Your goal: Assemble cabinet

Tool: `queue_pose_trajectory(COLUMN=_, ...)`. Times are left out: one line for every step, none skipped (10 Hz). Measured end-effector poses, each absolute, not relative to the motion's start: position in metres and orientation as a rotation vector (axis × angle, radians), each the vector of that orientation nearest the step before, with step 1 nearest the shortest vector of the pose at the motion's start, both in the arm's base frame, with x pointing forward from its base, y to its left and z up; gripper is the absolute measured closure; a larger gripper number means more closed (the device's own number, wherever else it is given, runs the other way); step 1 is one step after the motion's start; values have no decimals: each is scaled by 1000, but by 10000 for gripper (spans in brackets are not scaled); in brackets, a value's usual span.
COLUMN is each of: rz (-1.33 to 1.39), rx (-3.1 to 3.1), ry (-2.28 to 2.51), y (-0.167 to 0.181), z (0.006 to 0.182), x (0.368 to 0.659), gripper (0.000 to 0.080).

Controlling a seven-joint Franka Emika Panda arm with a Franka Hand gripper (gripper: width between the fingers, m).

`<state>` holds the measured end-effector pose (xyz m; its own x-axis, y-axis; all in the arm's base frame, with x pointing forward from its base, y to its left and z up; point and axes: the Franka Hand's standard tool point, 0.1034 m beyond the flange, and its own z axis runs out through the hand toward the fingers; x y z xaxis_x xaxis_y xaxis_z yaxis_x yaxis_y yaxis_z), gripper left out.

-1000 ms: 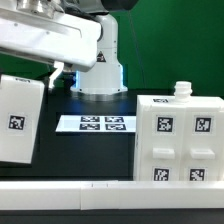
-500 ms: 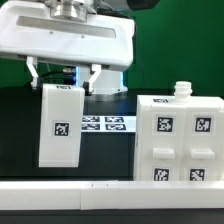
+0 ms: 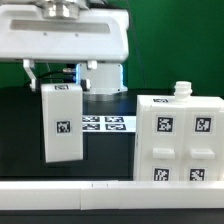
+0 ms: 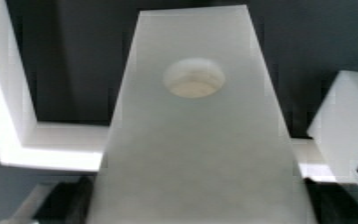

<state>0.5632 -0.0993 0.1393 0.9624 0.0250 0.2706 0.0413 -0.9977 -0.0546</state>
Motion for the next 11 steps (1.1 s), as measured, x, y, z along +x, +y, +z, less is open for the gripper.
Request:
queue_pose_trajectory(rz=-356, rx=-3010, ry=-26, y=-103, z=145, x=564, gripper=237)
queue_pose_trajectory(rz=-392, rx=-3020, ry=-39, y=-108, z=152, x=571, gripper=237)
queue_pose_trajectory(rz=-522, rx=-3076, ry=-77, y=-112, z=151, x=576, gripper=237)
queue_pose_trajectory(rz=-505, rx=-3077, ry=-71, y=-111, z=145, x=570, gripper=237)
queue_pose_trajectory(rz=-543, rx=-3086, ry=-69, y=-115, z=147, x=570, gripper=237)
queue_pose_trajectory(rz=-614, rx=-3103, ry=-70, y=-120, z=147, x=567, gripper=237)
queue_pose_trajectory(rz=-666, rx=-3116, ry=-86, y=-127, z=147, x=563, gripper=237)
queue_pose_trajectory(rz=-761, rx=-3168, ry=-149, y=-146, z=149, x=557, gripper=237)
queue_pose_trajectory(rz=-852, rx=-3236, ry=-169, y=-168, z=143, x=546, gripper=237)
queue_pose_trajectory(rz=-927, rx=-3260, ry=-185, y=-177, z=135, x=539, gripper=237)
queue_pose_trajectory(rz=-990, rx=-3234, ry=-240, y=-176, z=129, x=539, gripper=237)
